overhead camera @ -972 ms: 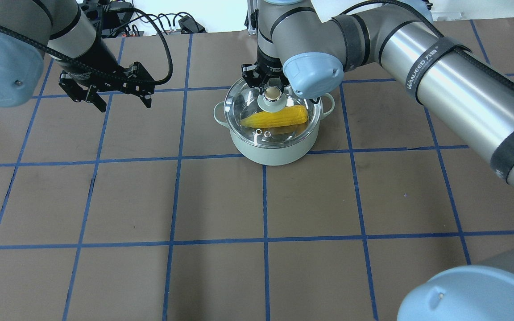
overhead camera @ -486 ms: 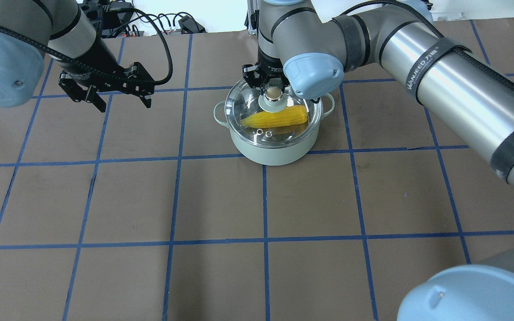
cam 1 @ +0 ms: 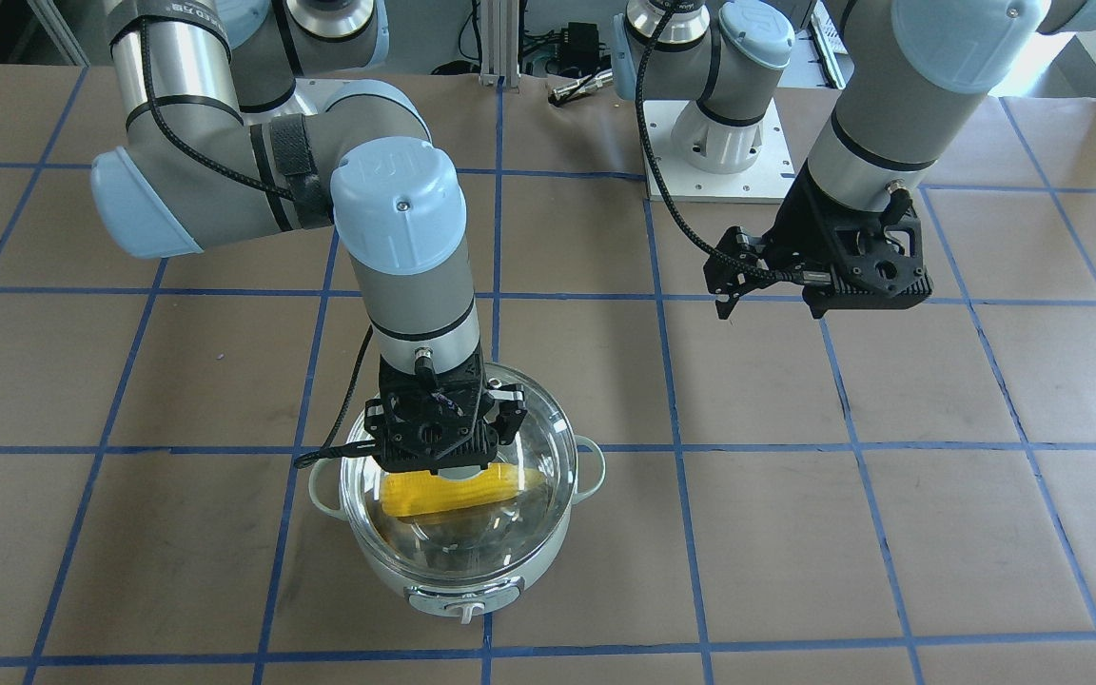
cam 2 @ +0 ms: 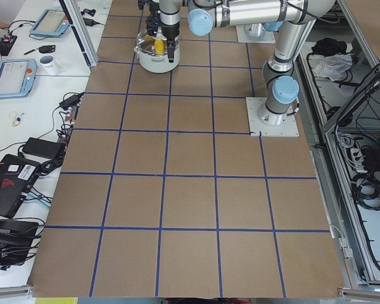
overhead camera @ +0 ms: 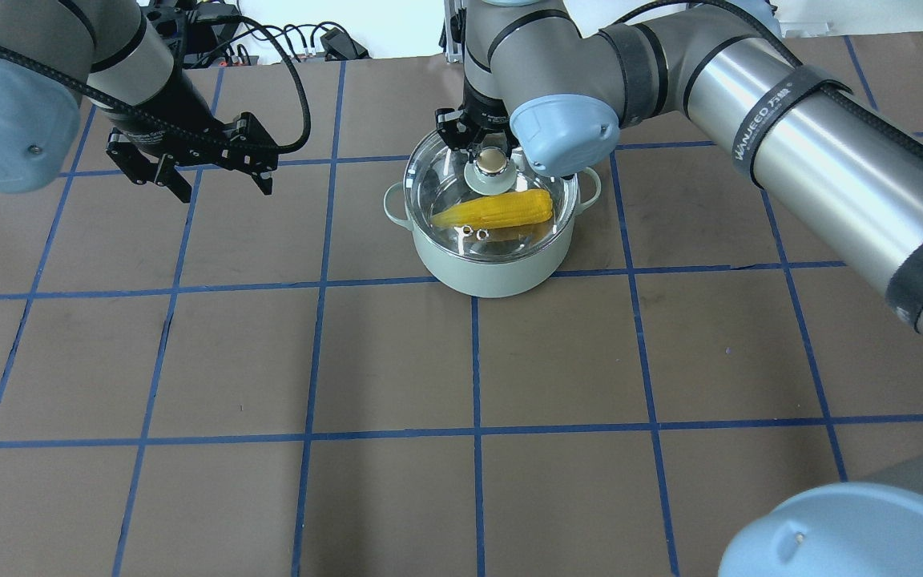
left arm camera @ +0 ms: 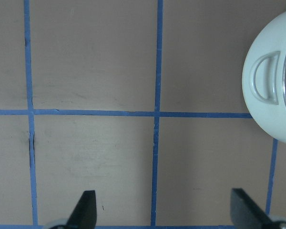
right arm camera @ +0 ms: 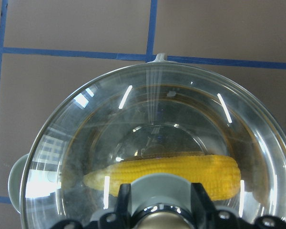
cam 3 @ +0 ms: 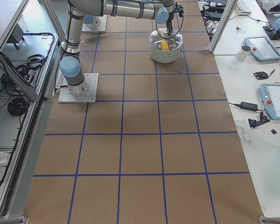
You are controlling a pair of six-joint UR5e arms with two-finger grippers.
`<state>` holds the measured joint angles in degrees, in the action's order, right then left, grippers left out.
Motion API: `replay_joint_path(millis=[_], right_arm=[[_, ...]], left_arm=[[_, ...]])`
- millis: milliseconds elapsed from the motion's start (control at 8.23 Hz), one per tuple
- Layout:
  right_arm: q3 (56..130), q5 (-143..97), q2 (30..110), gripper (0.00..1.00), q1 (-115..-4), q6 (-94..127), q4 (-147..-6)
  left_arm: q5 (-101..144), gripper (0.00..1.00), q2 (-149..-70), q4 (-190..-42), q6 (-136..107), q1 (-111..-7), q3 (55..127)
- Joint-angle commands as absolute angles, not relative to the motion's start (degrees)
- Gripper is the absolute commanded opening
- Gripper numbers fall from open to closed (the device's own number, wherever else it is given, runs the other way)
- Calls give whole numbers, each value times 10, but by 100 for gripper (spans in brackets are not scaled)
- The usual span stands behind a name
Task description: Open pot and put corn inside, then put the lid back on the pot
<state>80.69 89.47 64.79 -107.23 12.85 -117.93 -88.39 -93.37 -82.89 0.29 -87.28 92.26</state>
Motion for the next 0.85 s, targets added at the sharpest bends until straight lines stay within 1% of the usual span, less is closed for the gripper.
replay_joint_path(millis=[0,729], right_arm=[[817,896,648,10,-1072,128,-1188],[820,896,647,10,-1072,126,-1200]], left_arm=[[-887,100,-934,-830,5,-873,925],[-887,100,-935,-829,5,-873,934]])
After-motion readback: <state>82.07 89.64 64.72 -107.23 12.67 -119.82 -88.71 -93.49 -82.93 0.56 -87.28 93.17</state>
